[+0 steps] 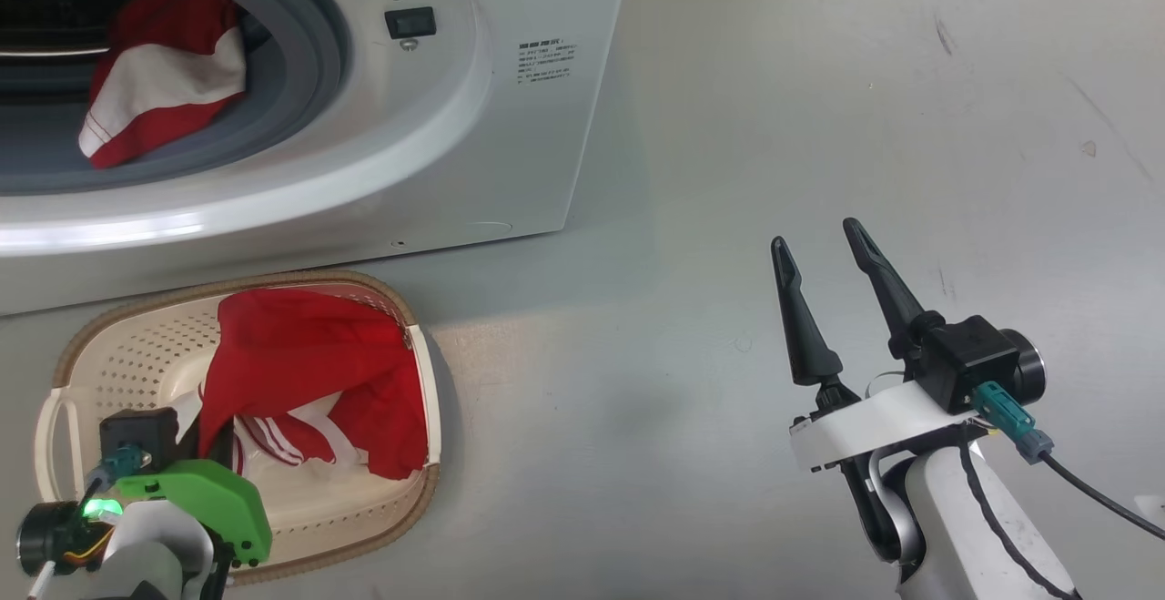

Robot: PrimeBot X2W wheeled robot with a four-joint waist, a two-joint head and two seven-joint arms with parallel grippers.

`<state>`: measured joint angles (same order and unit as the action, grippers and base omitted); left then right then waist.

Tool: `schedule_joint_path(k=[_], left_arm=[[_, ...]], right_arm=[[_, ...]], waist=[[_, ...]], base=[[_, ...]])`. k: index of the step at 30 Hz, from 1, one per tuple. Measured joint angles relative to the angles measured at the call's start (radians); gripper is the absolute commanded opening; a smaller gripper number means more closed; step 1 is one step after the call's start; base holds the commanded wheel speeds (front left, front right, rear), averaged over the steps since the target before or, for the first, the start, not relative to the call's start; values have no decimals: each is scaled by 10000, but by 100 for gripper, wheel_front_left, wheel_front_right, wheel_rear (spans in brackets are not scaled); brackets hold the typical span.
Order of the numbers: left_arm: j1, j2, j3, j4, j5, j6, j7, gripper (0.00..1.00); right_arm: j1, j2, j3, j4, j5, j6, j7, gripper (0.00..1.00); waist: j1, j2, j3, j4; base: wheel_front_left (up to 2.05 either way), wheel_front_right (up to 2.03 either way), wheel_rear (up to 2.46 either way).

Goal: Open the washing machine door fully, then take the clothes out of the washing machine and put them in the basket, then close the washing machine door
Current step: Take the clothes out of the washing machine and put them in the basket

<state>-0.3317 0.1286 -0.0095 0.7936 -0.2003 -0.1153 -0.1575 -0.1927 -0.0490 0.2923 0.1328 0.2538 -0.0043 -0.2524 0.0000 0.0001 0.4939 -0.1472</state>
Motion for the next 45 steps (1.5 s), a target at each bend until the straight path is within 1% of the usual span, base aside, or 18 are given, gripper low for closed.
schedule_joint_path(k=[10,11,12,13,23,32,39,45], left_arm=[[-579,-153,130,924,-125,138,-213,0],[-638,-167,130,997,-125,138,-257,14],[-685,-176,130,1049,-125,138,-330,88],[-725,-184,132,1087,-125,136,-362,100],[-988,-221,117,1655,-201,132,-654,100],[-1195,-330,-2,1601,-199,44,-915,100],[-1203,-347,-284,1258,-75,-42,-917,100],[-1300,-341,-416,8,46,-46,-917,100]], right_arm=[[-130,0,21,27,-12,-12,0,100],[-156,0,21,27,-12,-73,0,100],[-187,-2,19,27,-12,-73,0,100],[-218,-2,19,27,-12,-73,0,100],[-264,-2,-38,144,-4,-81,0,100],[-264,-4,-213,270,98,-79,0,100],[-237,-4,-479,401,192,-73,0,100],[-20,-4,-677,502,274,-67,0,100]], waist=[[0,0,76,77],[0,0,77,78],[0,0,76,79],[0,0,74,80],[0,0,-141,127],[0,0,-695,292],[0,0,-1345,515],[0,0,-1966,780]], base=[[0,0,0],[0,0,0],[0,0,0],[0,0,0],[0,0,0],[0,0,0],[0,0,0],[0,0,0]])
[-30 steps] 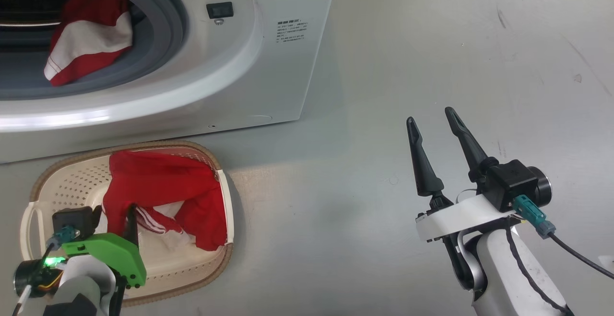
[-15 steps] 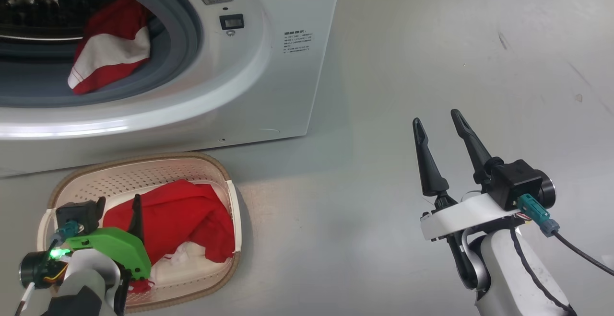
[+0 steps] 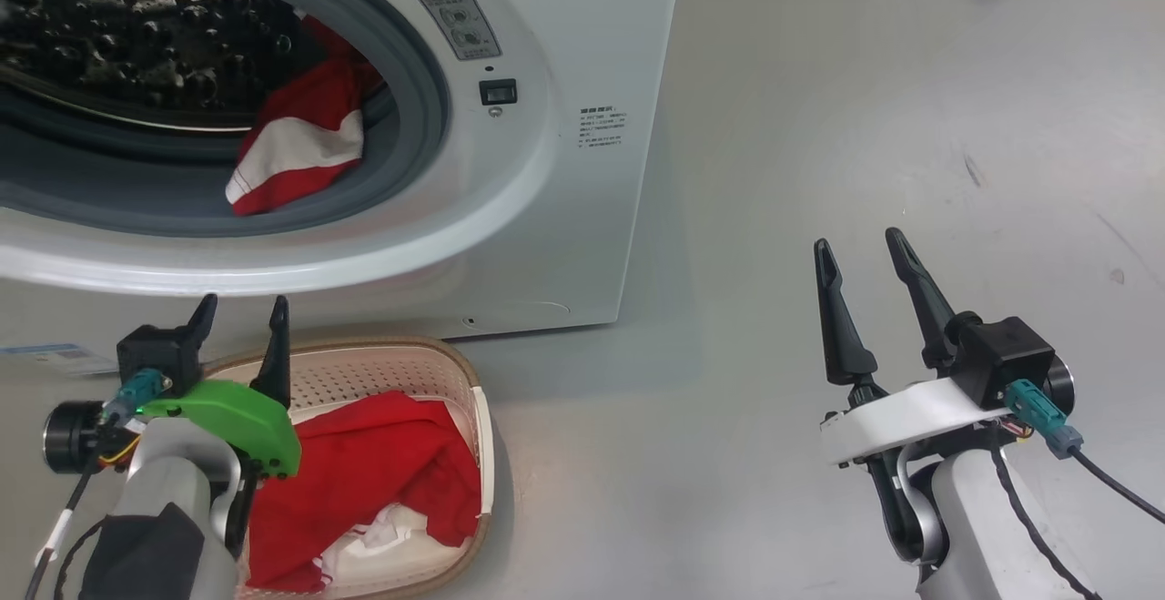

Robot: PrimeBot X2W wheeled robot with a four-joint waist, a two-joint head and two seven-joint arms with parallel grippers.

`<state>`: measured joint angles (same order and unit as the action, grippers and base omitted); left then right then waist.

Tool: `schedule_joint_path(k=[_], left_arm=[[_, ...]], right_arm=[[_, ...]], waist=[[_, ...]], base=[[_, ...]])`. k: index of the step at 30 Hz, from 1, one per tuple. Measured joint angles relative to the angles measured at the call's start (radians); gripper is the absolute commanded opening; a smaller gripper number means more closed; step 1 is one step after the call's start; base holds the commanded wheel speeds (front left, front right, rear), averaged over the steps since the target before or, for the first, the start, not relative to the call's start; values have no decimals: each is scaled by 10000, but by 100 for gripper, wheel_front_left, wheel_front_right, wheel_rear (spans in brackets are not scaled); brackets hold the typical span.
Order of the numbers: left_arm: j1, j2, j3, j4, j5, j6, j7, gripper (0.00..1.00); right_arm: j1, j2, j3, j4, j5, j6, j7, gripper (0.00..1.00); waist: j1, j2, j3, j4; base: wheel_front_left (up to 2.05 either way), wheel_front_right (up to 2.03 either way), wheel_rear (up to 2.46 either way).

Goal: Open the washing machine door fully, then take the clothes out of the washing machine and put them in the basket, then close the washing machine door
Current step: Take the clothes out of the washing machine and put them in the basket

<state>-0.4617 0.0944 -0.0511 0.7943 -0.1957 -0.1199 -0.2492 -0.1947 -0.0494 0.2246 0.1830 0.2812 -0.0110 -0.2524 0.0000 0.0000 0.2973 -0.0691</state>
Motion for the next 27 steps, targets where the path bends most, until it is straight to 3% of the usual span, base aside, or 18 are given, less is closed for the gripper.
schedule_joint_path(k=[8,27], left_arm=[[202,-151,119,-1294,-98,-2,-17,100],[2325,-276,121,-3549,-144,-10,-17,100]], right_arm=[[368,4,-119,69,174,96,0,100],[1308,13,-138,-12,251,203,0,100]], waist=[[0,0,-848,378],[0,0,-2227,834]], base=[[0,0,0],[0,0,0]])
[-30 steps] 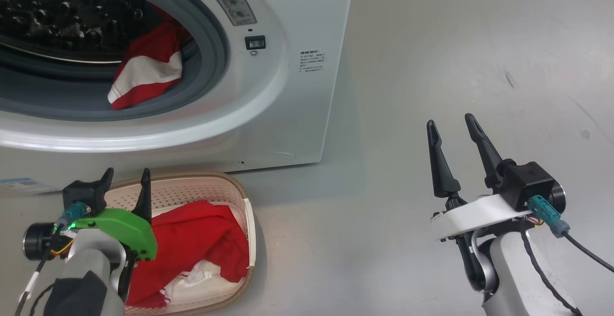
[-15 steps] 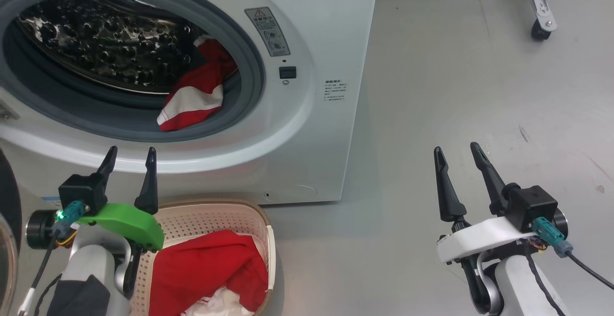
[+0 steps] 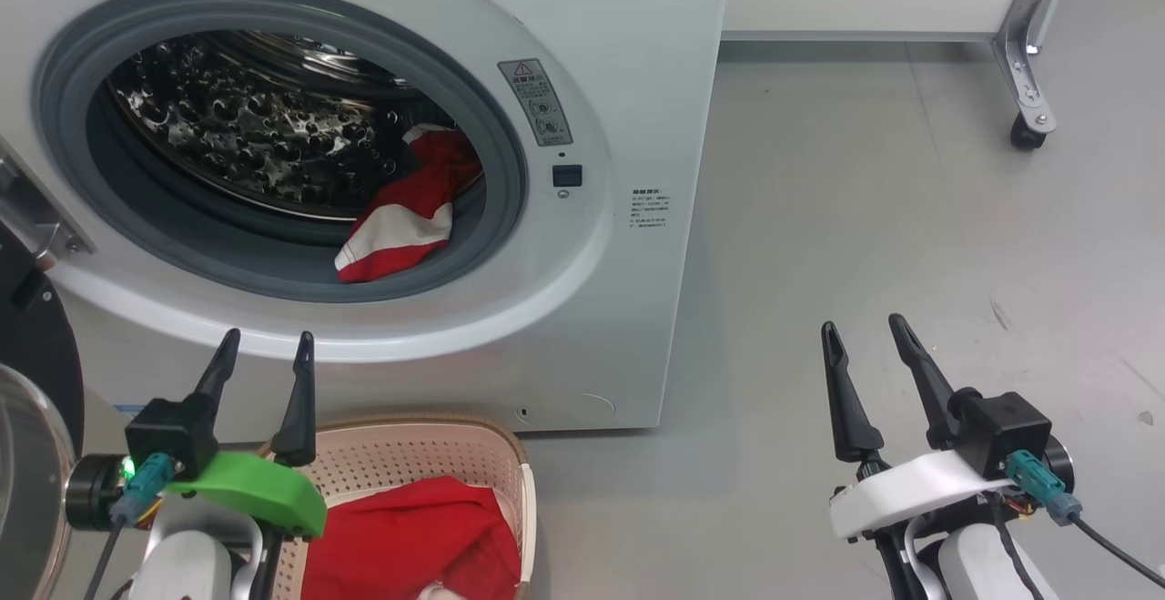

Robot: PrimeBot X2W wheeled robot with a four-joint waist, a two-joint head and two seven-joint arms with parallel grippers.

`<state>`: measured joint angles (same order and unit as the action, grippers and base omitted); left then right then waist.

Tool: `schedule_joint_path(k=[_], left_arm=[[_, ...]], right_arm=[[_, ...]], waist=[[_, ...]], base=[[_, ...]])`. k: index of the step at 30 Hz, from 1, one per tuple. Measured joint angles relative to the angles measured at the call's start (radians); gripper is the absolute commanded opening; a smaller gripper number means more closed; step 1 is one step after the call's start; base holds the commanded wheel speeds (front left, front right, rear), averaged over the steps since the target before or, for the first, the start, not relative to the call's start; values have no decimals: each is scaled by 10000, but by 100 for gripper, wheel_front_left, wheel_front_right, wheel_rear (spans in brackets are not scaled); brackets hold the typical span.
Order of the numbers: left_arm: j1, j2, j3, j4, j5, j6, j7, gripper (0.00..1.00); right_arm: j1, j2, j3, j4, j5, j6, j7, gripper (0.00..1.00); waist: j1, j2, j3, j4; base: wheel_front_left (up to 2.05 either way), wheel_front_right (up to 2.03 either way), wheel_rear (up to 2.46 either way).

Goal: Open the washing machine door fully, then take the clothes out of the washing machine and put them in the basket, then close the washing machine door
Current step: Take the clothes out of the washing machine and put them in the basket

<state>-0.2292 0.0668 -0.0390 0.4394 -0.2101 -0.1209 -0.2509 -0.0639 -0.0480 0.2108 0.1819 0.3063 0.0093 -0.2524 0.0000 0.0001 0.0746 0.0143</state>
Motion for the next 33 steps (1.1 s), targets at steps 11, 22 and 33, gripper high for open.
schedule_joint_path(k=[11,22,33], left_arm=[[708,-150,21,-690,-27,0,0,100],[1139,-161,21,-1154,-25,0,0,100],[1315,-173,8,-1346,-25,0,0,100]], right_arm=[[280,8,61,-84,2,38,0,100],[341,12,142,-119,13,63,0,100],[368,13,119,-148,12,61,0,100]], waist=[[0,0,-235,-54],[0,0,-287,-125],[-1,0,-253,-126]], base=[[0,0,0],[0,0,0],[0,0,0]])
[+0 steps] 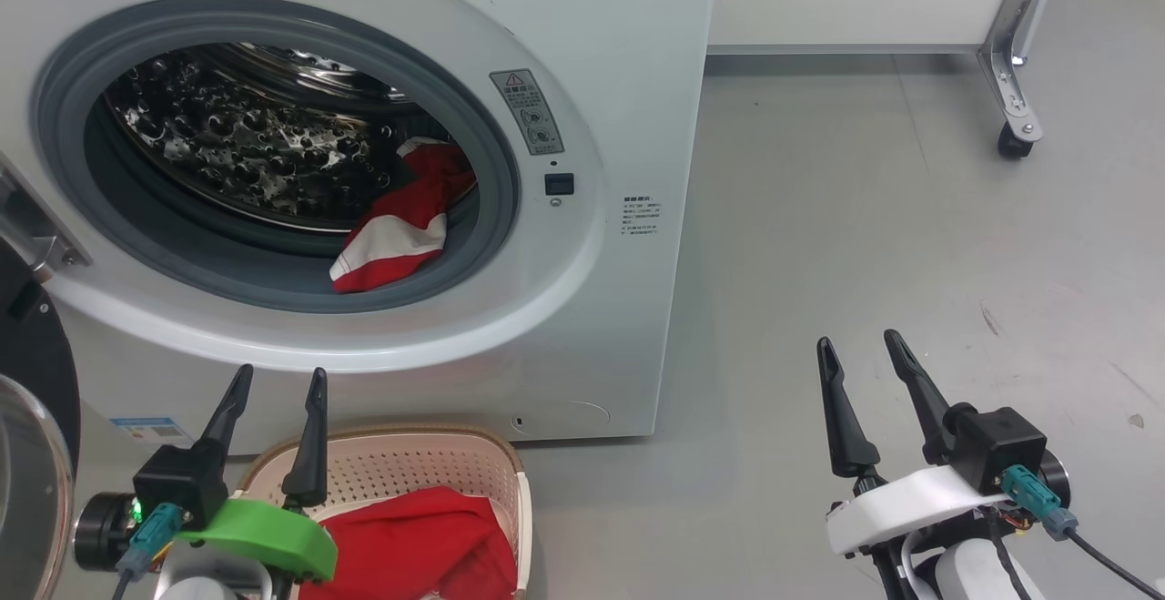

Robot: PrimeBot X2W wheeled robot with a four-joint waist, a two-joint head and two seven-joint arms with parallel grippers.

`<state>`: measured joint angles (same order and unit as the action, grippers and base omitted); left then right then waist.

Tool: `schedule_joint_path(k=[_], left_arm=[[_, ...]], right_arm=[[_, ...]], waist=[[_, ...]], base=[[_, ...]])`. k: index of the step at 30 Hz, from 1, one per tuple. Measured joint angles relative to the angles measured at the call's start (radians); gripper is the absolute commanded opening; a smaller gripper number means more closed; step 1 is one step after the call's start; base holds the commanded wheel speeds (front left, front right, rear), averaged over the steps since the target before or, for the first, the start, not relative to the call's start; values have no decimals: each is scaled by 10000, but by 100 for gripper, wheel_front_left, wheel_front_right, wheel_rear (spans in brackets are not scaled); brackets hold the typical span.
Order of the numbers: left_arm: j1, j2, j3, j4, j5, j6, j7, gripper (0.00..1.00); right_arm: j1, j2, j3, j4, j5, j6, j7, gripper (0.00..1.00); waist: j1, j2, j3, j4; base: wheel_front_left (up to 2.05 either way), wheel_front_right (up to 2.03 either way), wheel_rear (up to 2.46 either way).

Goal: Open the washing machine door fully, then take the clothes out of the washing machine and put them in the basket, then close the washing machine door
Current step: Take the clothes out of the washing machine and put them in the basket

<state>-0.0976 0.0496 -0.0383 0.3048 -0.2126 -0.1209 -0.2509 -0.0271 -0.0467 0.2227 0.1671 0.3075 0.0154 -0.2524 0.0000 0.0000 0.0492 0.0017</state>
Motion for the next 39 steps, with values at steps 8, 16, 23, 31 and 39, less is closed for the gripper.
schedule_joint_path(k=[8,16,23,31,39], left_arm=[[39,-13,2,-182,0,0,0,100],[127,-21,8,-265,0,0,0,100],[163,-27,6,-311,0,-2,0,100],[169,-33,8,-374,0,0,0,100],[183,-42,109,-566,0,0,0,100]], right_arm=[[0,0,-12,-10,0,0,0,100],[0,0,-12,-19,0,0,0,100],[0,0,-10,-38,0,0,0,100],[0,2,0,-42,0,0,0,100],[-2,6,157,-109,2,8,0,100]], waist=[[0,0,11,22],[0,0,53,7],[0,0,100,-15],[0,0,155,-31],[0,0,352,-87]], base=[[0,0,0],[0,0,0],[0,0,0],[0,0,0],[0,0,0]])
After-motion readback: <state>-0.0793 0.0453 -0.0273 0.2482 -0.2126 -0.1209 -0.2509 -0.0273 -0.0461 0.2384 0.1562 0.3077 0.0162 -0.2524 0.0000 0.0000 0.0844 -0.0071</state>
